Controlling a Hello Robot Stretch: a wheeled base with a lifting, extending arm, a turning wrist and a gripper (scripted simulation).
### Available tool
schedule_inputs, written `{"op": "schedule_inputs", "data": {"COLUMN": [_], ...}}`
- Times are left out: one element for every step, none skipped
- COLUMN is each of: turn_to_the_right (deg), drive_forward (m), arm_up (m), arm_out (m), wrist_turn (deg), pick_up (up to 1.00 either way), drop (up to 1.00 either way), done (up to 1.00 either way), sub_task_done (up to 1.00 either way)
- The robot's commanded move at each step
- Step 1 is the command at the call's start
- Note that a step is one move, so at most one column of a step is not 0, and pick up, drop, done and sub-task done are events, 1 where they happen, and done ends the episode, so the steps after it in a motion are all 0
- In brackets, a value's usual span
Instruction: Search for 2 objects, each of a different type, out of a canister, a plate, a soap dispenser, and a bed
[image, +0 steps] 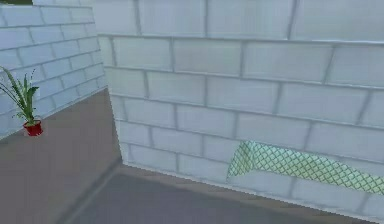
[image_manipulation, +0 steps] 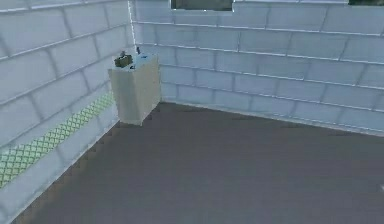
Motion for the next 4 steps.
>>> {"op": "schedule_inputs", "data": {"turn_to_the_right": [0.0, -45.0, -18.0, 0.0], "drive_forward": [0.75, 0.00, 0.00, 1.00], "arm_up": [0.00, 0.00, 0.00, 0.00], "arm_out": [0.00, 0.00, 0.00, 0.00], "wrist_turn": [0.0, 0.0, 0.0, 0.0], "pick_up": [0.00, 0.00, 0.00, 0.00], "drop": [0.00, 0.00, 0.00, 0.00], "done": [0.00, 0.00, 0.00, 0.00], "sub_task_done": [0.00, 0.00, 0.00, 0.00]}}
